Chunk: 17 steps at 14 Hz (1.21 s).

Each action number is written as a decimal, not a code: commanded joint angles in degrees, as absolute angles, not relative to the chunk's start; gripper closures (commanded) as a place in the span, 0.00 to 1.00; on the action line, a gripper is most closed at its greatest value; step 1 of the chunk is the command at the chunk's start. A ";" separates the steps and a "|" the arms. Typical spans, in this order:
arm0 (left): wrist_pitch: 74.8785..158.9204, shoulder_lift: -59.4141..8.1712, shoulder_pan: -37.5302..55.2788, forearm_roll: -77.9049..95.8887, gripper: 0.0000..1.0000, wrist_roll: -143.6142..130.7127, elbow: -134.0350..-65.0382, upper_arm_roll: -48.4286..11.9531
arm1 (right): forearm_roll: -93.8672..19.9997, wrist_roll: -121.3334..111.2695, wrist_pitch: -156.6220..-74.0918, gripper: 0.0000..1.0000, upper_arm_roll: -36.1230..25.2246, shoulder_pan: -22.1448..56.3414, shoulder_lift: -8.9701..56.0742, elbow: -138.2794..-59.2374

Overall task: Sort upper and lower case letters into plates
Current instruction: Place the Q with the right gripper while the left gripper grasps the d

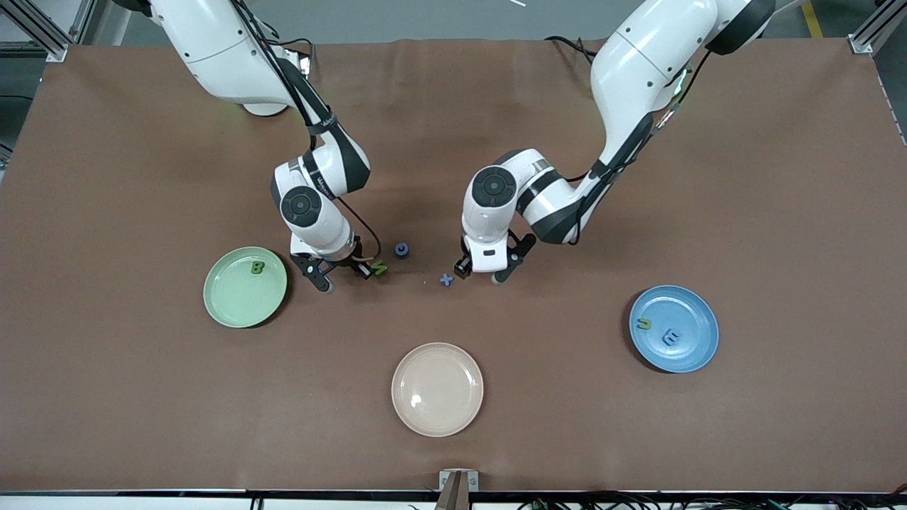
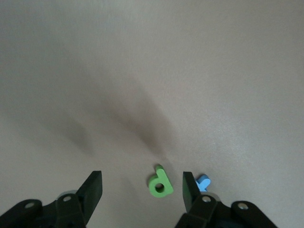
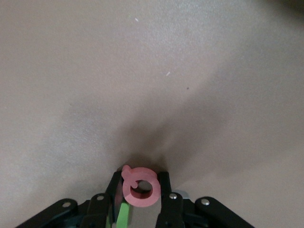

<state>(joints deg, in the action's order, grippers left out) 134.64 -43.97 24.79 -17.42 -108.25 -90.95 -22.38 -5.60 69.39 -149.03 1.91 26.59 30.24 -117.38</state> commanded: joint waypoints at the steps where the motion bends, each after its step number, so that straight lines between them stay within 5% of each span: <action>1: 134.65 -46.93 28.55 -18.72 0.20 -113.02 -87.28 -19.43 | -5.10 66.30 -145.40 1.00 1.49 24.01 29.71 -115.84; 2: 134.65 -47.02 29.61 -18.72 0.00 -113.20 -86.84 -18.47 | -5.10 61.14 -142.41 1.00 1.49 22.08 27.44 -115.93; 8: 134.65 -46.93 29.53 -17.40 0.00 -116.19 -86.04 -17.23 | -5.01 38.35 -135.18 1.00 1.32 8.45 23.20 -116.10; 11: 134.65 -47.11 29.97 -17.32 0.15 -116.28 -86.04 -17.23 | -5.01 32.27 -136.05 0.99 1.41 3.88 23.73 -117.15; 17: 134.65 -49.48 31.11 -17.58 0.28 -124.26 -83.24 -17.14 | -5.10 31.90 -141.24 0.98 1.49 4.22 25.75 -120.67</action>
